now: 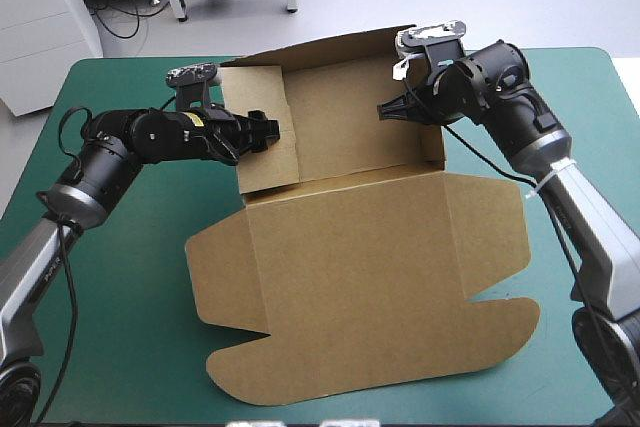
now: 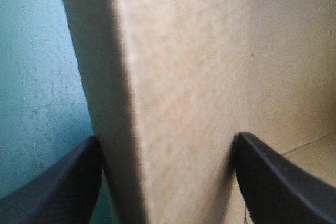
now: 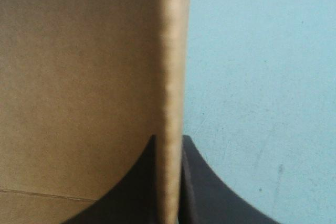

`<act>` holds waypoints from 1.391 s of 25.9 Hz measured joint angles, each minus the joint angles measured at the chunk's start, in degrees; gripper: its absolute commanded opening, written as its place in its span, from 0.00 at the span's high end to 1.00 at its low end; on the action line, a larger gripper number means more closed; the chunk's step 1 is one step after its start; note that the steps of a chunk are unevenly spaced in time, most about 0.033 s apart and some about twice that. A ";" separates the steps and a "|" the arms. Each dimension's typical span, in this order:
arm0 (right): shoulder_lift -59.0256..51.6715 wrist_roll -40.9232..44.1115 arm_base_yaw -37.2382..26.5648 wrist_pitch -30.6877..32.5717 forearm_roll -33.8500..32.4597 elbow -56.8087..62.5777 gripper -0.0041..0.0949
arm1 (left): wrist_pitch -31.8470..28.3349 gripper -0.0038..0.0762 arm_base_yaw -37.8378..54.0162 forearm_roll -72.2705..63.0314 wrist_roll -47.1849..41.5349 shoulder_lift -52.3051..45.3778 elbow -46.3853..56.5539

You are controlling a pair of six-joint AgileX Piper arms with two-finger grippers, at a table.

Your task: Fold the box

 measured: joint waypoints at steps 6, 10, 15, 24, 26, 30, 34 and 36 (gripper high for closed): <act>0.00 0.76 0.13 1.15 -1.75 -0.18 0.96 | 0.00 0.98 0.00 1.16 -0.18 0.05 0.00; -0.11 1.61 0.18 2.24 -2.31 -0.43 0.96 | 0.00 0.99 0.11 3.59 -0.54 0.64 0.00; -0.11 2.40 0.24 2.89 -2.55 -0.44 0.96 | 0.19 0.99 0.11 4.36 -0.78 0.96 0.00; 0.73 4.00 0.41 4.86 -1.60 -1.80 0.96 | 14.87 0.99 0.11 11.03 -3.39 7.30 -15.49; 2.19 4.22 0.25 7.09 -1.60 -2.91 0.96 | 19.28 0.99 -0.02 11.20 -3.66 11.04 -20.10; 6.57 3.33 -3.04 8.84 3.25 -4.31 0.96 | 26.07 0.99 -1.77 15.41 -5.10 19.78 -29.11; 10.93 0.58 -8.43 8.35 11.46 -4.31 0.96 | 28.48 0.99 -3.57 19.58 -7.92 26.40 -34.68; 13.12 -0.45 -9.39 8.26 12.01 -4.31 0.96 | 28.36 0.99 -3.57 18.78 -8.35 29.30 -35.04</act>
